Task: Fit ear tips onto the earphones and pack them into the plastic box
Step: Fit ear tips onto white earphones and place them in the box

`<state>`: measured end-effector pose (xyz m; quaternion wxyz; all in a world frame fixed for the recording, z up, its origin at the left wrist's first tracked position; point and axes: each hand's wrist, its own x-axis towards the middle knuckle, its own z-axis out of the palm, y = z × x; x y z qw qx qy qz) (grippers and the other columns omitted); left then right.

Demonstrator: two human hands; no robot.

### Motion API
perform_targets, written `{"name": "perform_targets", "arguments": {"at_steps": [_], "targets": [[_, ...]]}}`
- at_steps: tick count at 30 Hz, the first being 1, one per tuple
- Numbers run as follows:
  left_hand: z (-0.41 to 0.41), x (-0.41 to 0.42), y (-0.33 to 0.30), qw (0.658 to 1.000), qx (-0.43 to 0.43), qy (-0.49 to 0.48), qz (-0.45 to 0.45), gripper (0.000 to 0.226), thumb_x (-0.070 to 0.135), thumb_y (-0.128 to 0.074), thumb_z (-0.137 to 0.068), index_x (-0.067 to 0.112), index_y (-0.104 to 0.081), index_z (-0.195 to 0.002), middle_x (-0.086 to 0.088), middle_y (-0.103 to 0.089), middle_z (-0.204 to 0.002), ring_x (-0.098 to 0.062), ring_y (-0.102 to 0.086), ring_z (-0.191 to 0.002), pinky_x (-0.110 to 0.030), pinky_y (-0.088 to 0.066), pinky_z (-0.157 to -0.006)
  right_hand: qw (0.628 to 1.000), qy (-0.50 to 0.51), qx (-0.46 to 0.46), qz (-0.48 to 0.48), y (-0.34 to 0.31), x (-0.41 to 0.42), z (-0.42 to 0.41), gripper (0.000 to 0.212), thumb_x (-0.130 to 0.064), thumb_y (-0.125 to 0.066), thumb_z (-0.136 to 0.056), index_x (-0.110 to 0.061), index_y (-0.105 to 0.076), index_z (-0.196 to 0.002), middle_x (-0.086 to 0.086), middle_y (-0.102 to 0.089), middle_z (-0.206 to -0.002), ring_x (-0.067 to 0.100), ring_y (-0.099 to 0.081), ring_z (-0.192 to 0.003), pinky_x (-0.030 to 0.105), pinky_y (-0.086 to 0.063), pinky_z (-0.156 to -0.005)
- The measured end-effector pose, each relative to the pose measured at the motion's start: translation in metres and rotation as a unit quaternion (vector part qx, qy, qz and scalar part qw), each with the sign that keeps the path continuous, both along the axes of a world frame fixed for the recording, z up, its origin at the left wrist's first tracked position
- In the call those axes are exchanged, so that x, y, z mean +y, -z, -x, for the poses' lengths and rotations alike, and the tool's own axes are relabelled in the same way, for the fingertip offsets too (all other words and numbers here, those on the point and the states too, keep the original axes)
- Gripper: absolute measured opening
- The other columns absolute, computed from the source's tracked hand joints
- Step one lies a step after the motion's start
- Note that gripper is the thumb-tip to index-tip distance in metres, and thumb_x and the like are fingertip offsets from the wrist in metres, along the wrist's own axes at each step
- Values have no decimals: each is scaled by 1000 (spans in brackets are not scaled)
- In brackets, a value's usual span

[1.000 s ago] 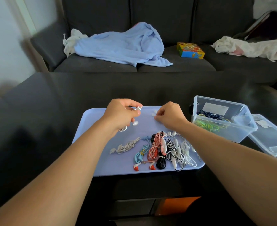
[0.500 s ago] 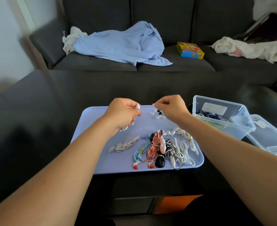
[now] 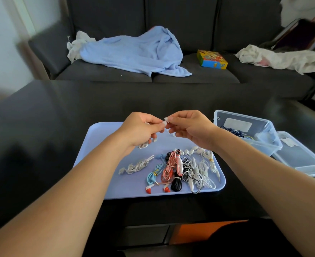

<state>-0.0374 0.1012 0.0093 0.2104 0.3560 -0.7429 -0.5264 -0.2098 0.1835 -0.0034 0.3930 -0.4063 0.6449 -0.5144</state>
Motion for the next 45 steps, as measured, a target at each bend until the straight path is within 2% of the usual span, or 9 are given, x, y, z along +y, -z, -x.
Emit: {"name": "perform_targets", "arguments": {"at_steps": [7, 14, 23, 30, 34, 38, 41, 45], "targets": [[4, 0, 1, 1000, 9, 16, -9, 14, 25, -70, -92, 17, -77, -102, 0, -74, -91, -2, -57, -59, -17, -48, -54, 1000, -18, -16, -18, 2, 1, 3, 22, -16, -60, -100, -1, -73, -109, 23, -72, -109, 20, -67, -81, 24, -57, -71], [5, 1, 1, 1000, 0, -5, -3, 15, 22, -69, -93, 15, -77, -104, 0, -74, -91, -6, -56, -61, -20, -48, -54, 999, -12, 42, 2, 2, 1, 1, 18, -12, -62, -98, 0, -73, -104, 22, -72, -99, 18, -67, -75, 24, -56, -69], [4, -1, 2, 1000, -14, -15, 7, 16, 20, -69, -94, 15, -76, -107, 2, -74, -91, -8, -58, -69, -21, -49, -55, 998, -19, 65, 7, -1, 2, -2, 17, -12, -62, -97, -1, -75, -101, 21, -73, -95, 17, -67, -72, 25, -57, -69], [4, -1, 1, 1000, -16, -11, 10, 14, 22, -70, -92, 18, -76, -105, 2, -73, -91, -10, -58, -68, -20, -49, -55, 981, -27, 190, 24, -2, 3, -1, 13, -16, -67, -94, -9, -78, -98, 8, -75, -85, 14, -68, -70, 23, -59, -68], [5, -1, 2, 1000, -6, -12, -3, 15, 19, -71, -91, 16, -77, -104, 0, -74, -88, -10, -57, -66, -19, -48, -53, 975, -27, 218, 41, -2, 2, -1, 14, -15, -67, -94, -9, -79, -99, 7, -75, -83, 11, -66, -67, 21, -56, -64], [5, -1, 2, 1000, -9, -12, -2, 14, 19, -72, -91, 16, -78, -103, -2, -75, -90, -9, -57, -64, -21, -50, -55, 975, -18, 217, 51, -2, 4, 0, 13, -13, -68, -93, -10, -80, -98, 7, -75, -82, 8, -65, -64, 20, -56, -63], [5, 0, 1, 1000, -13, -9, -1, 13, 20, -72, -91, 18, -78, -102, -3, -75, -91, -10, -58, -66, -24, -50, -58, 980, -8, 188, 62, -1, 4, 1, 12, -10, -71, -91, -9, -80, -99, 7, -75, -82, 9, -65, -65, 21, -56, -64], [6, 1, 0, 1000, -15, -10, -12, 13, 19, -72, -91, 18, -77, -103, -4, -75, -91, -10, -56, -63, -24, -48, -56, 986, 15, 154, 65, 0, 5, 2, 10, -10, -74, -88, -9, -80, -96, 6, -76, -80, 11, -68, -66, 21, -56, -65]]}}
